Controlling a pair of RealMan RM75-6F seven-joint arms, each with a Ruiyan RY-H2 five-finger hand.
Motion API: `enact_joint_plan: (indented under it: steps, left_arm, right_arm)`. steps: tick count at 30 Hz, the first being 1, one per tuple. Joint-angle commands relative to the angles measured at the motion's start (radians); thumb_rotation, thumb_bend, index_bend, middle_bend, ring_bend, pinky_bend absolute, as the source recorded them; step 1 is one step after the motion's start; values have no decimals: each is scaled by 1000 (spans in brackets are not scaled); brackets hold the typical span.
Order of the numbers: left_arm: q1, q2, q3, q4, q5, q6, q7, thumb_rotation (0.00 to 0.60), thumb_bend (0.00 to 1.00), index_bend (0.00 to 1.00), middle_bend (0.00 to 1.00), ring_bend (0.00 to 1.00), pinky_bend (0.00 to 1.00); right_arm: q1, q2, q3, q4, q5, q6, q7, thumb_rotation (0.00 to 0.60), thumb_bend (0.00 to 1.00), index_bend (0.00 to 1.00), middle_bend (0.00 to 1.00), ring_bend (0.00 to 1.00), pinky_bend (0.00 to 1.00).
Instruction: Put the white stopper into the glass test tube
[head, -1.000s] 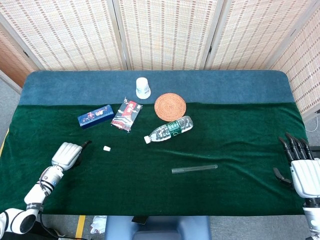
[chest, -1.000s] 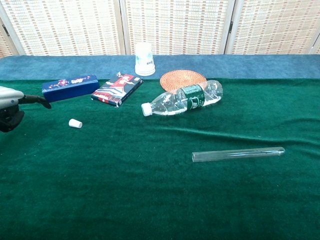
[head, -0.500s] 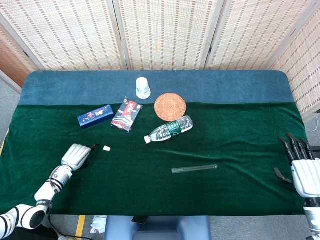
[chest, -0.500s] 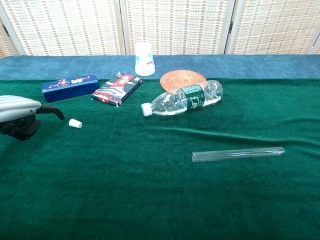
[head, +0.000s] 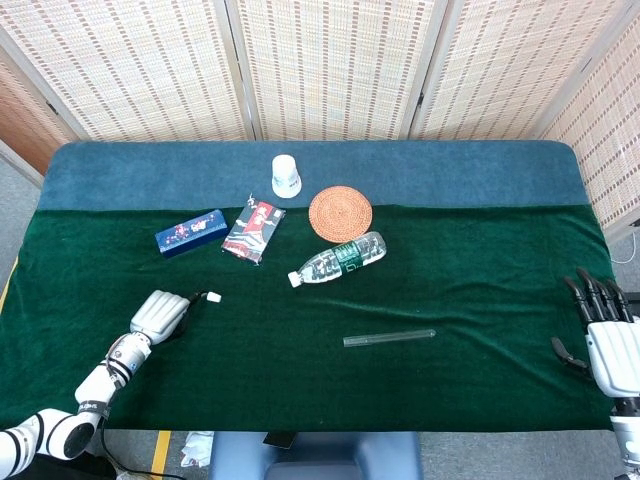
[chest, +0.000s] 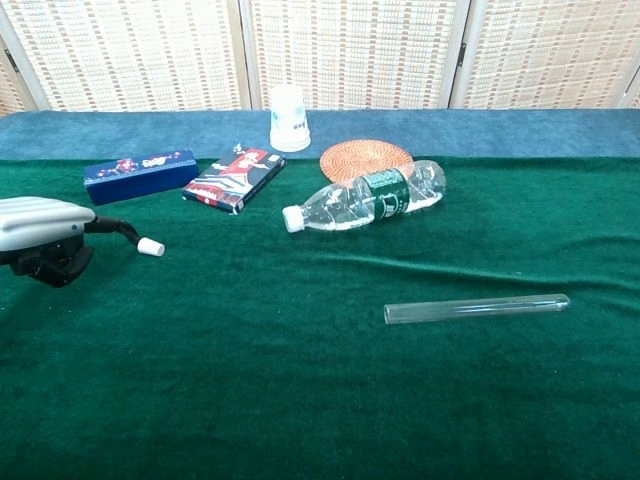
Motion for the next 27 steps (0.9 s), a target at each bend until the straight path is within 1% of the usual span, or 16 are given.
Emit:
enact_joint_plan:
  steps: [1, 10, 19, 27]
  left_arm:
    - [-3, -4, 2, 1, 10, 7, -5, 600, 889, 196, 980, 920, 831]
    - [-10, -12, 10, -8, 31, 29, -2, 600, 889, 197, 980, 920, 831]
    - [-9, -3, 23, -50, 21, 46, 39, 600, 888, 211, 980, 920, 831]
    - [-7, -4, 32, -65, 16, 58, 58, 600, 888, 210, 980, 919, 831]
  right_arm:
    - [-1, 0, 0, 2, 1, 1, 2, 600, 351, 0, 0, 79, 0]
    - [-5, 0, -1, 7, 3, 3, 12, 600, 352, 0, 0, 81, 0]
    - [-6, -2, -1, 13, 2, 5, 18, 600, 351, 0, 0, 81, 0]
    - [-7, -3, -2, 15, 2, 4, 22, 600, 352, 0, 0, 83, 0]
